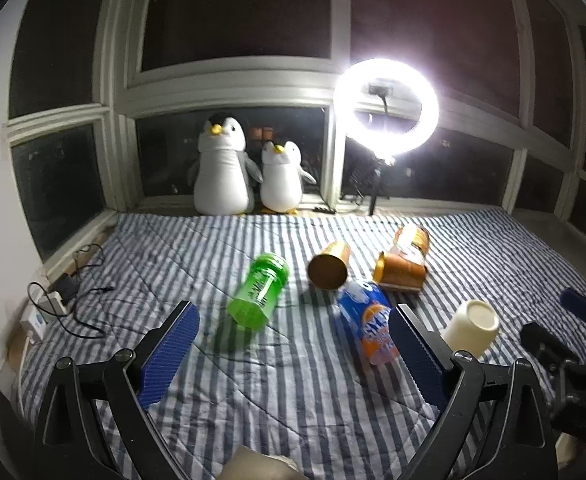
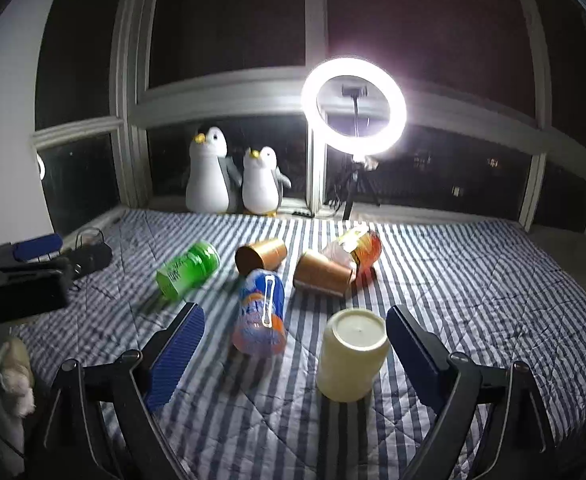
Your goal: Flip cup upside down
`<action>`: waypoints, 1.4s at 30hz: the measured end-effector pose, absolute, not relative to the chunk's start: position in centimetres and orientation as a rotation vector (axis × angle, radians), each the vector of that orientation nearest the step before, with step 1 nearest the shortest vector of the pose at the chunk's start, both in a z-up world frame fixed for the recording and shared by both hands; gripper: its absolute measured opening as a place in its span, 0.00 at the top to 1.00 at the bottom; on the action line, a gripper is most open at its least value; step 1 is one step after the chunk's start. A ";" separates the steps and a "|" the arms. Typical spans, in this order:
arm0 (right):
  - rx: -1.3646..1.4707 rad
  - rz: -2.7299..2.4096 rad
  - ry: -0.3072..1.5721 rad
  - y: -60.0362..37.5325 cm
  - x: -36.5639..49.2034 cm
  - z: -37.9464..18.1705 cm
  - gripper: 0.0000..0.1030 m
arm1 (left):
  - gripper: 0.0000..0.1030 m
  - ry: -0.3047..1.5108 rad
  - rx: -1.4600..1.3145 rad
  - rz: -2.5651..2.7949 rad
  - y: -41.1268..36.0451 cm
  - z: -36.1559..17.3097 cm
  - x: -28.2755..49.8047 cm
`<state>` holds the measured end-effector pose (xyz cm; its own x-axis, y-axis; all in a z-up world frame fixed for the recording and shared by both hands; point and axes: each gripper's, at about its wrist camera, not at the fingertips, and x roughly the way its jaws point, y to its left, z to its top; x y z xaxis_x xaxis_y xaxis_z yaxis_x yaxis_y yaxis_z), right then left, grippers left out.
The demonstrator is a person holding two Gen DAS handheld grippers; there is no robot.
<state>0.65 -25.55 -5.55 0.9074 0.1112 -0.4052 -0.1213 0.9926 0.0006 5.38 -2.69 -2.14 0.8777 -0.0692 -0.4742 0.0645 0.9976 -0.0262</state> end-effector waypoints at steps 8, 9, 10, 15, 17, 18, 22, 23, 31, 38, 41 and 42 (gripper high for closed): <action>0.000 0.107 0.340 -25.0 -0.5 -4.2 0.09 | 0.01 0.370 0.023 -0.003 -2.1 -0.7 3.6; 0.005 0.105 0.333 -25.1 -0.5 -4.2 0.09 | 0.01 0.360 0.022 -0.001 -2.1 -0.5 3.4; 0.007 0.104 0.328 -25.1 -0.6 -4.1 0.09 | 0.01 0.345 0.023 0.002 -2.0 -0.3 3.2; 0.020 0.082 0.278 -25.3 -1.1 -3.7 0.09 | 0.01 0.296 0.024 0.003 -2.0 0.5 2.4; 0.018 0.068 0.261 -25.2 -1.2 -3.6 0.07 | 0.01 0.279 0.013 0.001 -1.8 0.8 2.1; 0.018 0.063 0.254 -25.3 -1.2 -3.5 0.06 | 0.01 0.272 0.008 0.002 -1.8 0.9 1.9; 0.025 0.054 0.242 -25.4 -1.0 -3.6 0.05 | 0.01 0.217 -0.007 0.016 -1.5 1.6 0.9; 0.026 0.051 0.240 -25.5 -1.0 -3.6 0.05 | 0.01 0.203 -0.006 0.019 -1.5 1.7 0.8; 0.034 0.046 0.228 -25.5 -1.0 -3.7 0.04 | 0.01 0.117 0.006 0.044 -1.4 2.3 -0.6; 0.033 0.043 0.221 -25.6 -1.1 -3.6 0.04 | 0.01 0.141 -0.002 0.031 -1.2 2.2 -0.4; 0.034 0.040 0.223 -25.7 -1.1 -3.6 0.03 | 0.01 0.144 -0.001 0.029 -1.2 2.2 -0.3; 0.035 0.040 0.224 -25.7 -1.1 -3.6 0.03 | 0.01 0.145 -0.001 0.028 -1.2 2.2 -0.4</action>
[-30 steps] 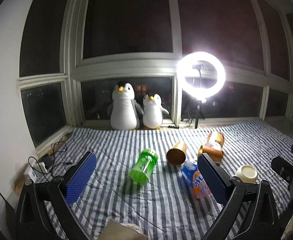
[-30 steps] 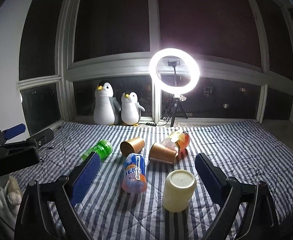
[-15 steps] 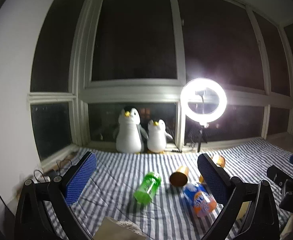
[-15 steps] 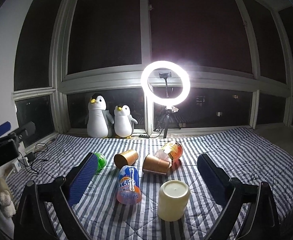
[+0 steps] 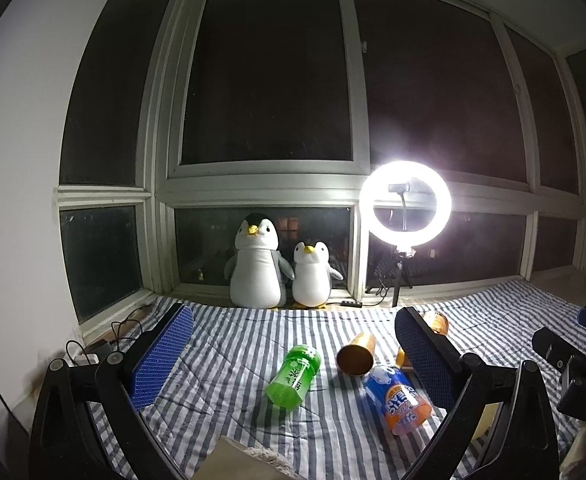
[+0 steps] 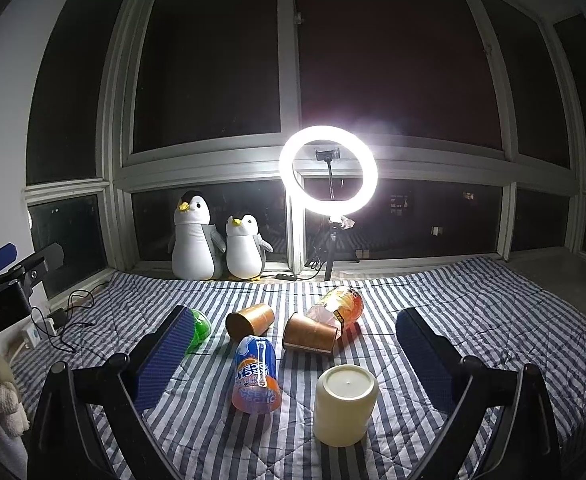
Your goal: Flip cup upside down
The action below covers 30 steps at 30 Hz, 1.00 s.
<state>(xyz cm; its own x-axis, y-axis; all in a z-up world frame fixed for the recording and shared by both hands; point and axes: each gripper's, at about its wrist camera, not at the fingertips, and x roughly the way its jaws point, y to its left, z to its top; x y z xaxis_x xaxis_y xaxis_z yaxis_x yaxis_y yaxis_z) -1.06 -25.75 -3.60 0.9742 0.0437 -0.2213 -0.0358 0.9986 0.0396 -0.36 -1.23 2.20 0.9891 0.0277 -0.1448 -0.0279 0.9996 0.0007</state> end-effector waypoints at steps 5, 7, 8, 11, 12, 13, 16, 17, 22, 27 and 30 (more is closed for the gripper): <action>0.039 0.039 0.225 -25.9 -1.1 -3.6 0.03 | 0.01 0.156 -0.003 0.020 -1.3 2.0 -0.3; 0.039 0.039 0.225 -25.9 -1.1 -3.6 0.03 | 0.01 0.158 -0.004 0.019 -1.3 1.9 -0.1; 0.039 0.040 0.226 -25.9 -1.1 -3.6 0.03 | 0.01 0.159 -0.004 0.019 -1.3 1.9 -0.1; 0.040 0.040 0.226 -25.9 -1.1 -3.6 0.03 | 0.01 0.159 -0.004 0.020 -1.3 1.9 -0.1; 0.039 0.042 0.228 -25.9 -1.1 -3.6 0.03 | 0.01 0.160 -0.005 0.020 -1.3 1.9 -0.1; 0.039 0.042 0.229 -25.9 -1.1 -3.6 0.03 | 0.01 0.161 -0.006 0.019 -1.2 1.8 -0.1; 0.040 0.041 0.231 -26.0 -1.1 -3.7 0.03 | 0.01 0.166 -0.007 0.017 -1.2 1.7 0.0; 0.041 0.042 0.232 -26.0 -1.1 -3.7 0.03 | 0.01 0.167 -0.007 0.016 -1.3 1.7 0.0; 0.044 0.044 0.237 -26.0 -1.0 -3.8 0.03 | 0.01 0.170 -0.011 0.015 -1.3 1.6 -0.1; 0.048 0.043 0.240 -26.1 -0.9 -3.9 0.03 | 0.01 0.174 -0.006 0.014 -1.5 1.6 0.0; 0.045 0.042 0.239 -26.1 -0.9 -3.9 0.03 | 0.01 0.180 -0.008 0.010 -1.4 1.6 0.2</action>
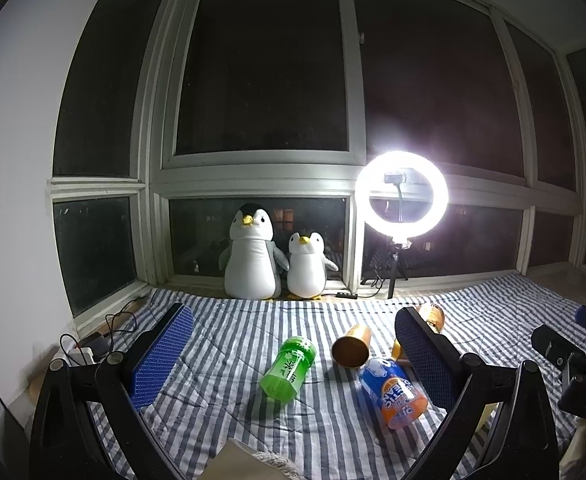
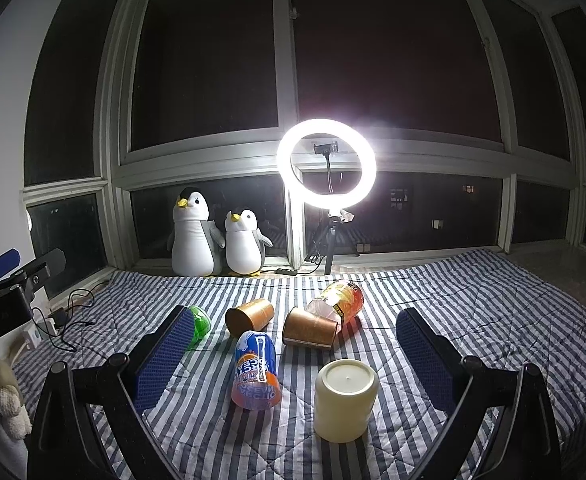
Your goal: Flip cup upside down
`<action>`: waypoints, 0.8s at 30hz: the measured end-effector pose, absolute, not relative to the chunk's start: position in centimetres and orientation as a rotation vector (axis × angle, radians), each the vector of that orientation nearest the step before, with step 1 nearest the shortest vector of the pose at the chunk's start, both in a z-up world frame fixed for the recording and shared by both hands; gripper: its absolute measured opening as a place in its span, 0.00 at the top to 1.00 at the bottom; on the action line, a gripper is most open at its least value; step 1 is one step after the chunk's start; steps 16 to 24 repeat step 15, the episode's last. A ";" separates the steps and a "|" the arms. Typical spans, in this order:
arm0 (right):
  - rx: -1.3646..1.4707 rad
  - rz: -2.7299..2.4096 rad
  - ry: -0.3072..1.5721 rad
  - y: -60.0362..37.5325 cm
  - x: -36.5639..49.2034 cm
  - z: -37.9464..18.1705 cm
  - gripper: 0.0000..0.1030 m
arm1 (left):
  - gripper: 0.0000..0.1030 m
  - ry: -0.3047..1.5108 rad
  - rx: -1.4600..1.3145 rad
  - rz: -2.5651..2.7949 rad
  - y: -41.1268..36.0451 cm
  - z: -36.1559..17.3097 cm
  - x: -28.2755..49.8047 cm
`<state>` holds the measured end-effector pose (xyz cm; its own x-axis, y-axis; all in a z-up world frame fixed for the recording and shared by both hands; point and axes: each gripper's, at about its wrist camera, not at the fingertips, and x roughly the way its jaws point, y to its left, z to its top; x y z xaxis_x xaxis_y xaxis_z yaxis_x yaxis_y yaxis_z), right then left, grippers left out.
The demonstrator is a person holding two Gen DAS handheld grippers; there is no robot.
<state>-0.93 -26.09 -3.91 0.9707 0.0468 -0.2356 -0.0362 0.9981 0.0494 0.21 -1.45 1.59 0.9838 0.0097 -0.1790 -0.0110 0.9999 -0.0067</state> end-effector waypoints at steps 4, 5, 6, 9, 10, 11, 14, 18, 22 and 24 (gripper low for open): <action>0.046 0.041 0.240 -26.1 -0.9 -4.0 0.03 | 0.01 0.185 -0.011 0.008 -1.4 1.6 0.4; 0.046 0.041 0.241 -26.1 -0.9 -4.0 0.03 | 0.01 0.184 -0.010 0.008 -1.4 1.6 0.4; 0.047 0.041 0.242 -26.1 -1.0 -4.0 0.03 | 0.01 0.184 -0.010 0.009 -1.4 1.5 0.4; 0.045 0.042 0.243 -26.1 -1.0 -4.1 0.03 | 0.01 0.184 -0.009 0.007 -1.4 1.5 0.5; 0.044 0.043 0.244 -26.1 -1.0 -4.2 0.03 | 0.01 0.183 -0.009 0.008 -1.4 1.5 0.5; 0.044 0.043 0.245 -26.1 -1.0 -4.2 0.03 | 0.01 0.181 -0.007 0.008 -1.4 1.5 0.5; 0.043 0.045 0.248 -26.1 -1.0 -4.3 0.03 | 0.01 0.171 0.006 0.014 -1.6 1.4 0.5; 0.042 0.044 0.250 -26.1 -1.0 -4.4 0.03 | 0.01 0.171 0.008 0.015 -1.6 1.4 0.5; 0.042 0.044 0.250 -26.1 -1.0 -4.4 0.03 | 0.01 0.171 0.008 0.015 -1.6 1.4 0.5; 0.042 0.044 0.250 -26.1 -1.0 -4.4 0.03 | 0.01 0.171 0.008 0.015 -1.6 1.4 0.5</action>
